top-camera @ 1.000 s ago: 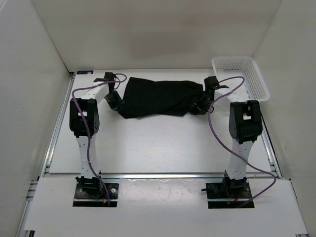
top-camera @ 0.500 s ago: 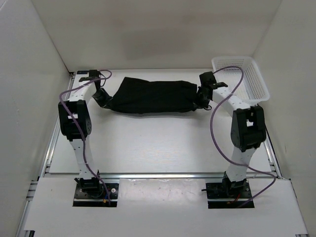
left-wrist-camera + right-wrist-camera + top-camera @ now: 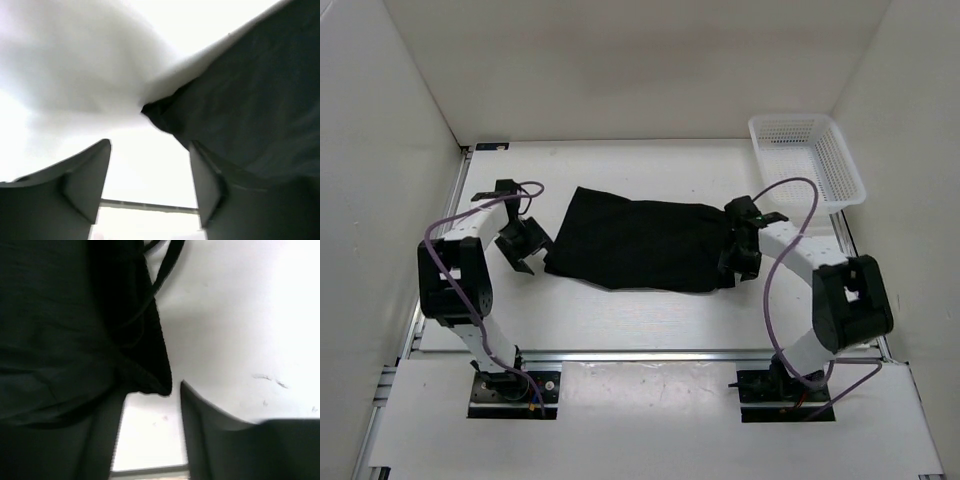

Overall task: Fold and stack the shorts
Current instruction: Fold the shorts

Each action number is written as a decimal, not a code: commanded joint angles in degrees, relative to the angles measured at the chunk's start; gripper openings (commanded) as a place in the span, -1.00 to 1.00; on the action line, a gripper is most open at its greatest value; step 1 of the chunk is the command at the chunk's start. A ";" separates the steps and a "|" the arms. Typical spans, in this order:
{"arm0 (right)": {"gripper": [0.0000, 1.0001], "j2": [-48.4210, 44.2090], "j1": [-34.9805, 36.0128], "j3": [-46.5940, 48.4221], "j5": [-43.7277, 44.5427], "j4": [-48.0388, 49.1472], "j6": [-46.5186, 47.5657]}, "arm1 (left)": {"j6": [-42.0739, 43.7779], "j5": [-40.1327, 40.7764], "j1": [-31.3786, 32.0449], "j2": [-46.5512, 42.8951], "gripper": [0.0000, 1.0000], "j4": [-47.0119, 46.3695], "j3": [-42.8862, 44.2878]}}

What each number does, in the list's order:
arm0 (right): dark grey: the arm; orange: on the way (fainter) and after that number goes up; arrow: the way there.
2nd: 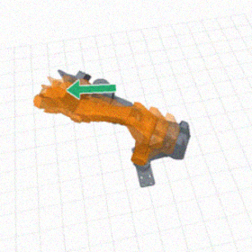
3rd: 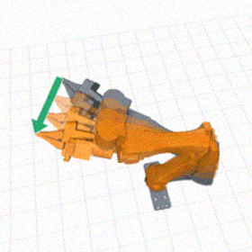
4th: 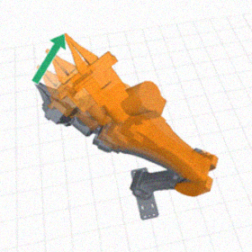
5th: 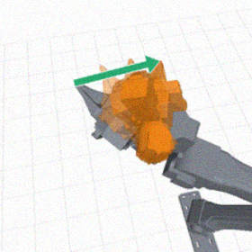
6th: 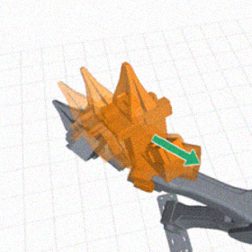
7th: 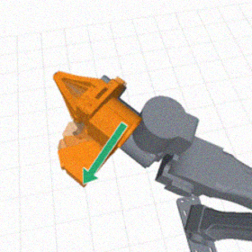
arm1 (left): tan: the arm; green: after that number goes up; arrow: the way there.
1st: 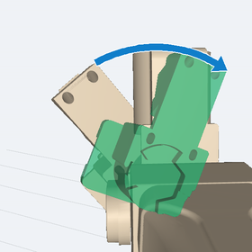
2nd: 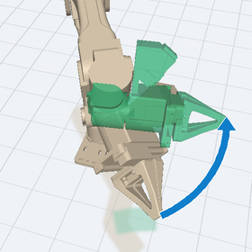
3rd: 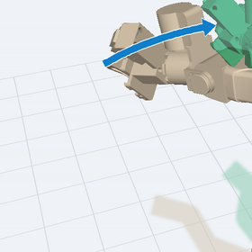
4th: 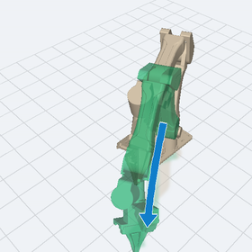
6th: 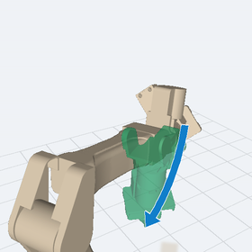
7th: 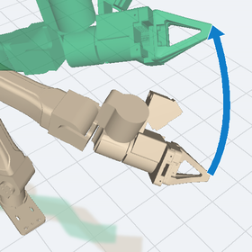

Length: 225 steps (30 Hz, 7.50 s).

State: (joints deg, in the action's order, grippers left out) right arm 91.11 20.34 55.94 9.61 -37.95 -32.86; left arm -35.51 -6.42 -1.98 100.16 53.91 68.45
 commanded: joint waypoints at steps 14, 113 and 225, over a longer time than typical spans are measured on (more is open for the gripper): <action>0.48 -15.52 -5.74 3.92 -8.79 -2.22 -2.56 | 2.72 -0.88 1.01 -1.21 1.00 -3.54 3.53; 0.59 33.28 39.52 81.39 -5.74 4.35 28.57 | 5.18 2.37 -13.58 1.44 0.77 2.43 12.33; -1.00 34.30 27.30 70.34 17.03 -15.75 3.32 | 6.85 -5.80 13.14 16.55 0.39 -6.19 10.74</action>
State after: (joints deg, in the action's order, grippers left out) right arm 123.72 48.34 120.51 25.15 -53.69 -32.75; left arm -29.58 -12.10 11.03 114.17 49.76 78.91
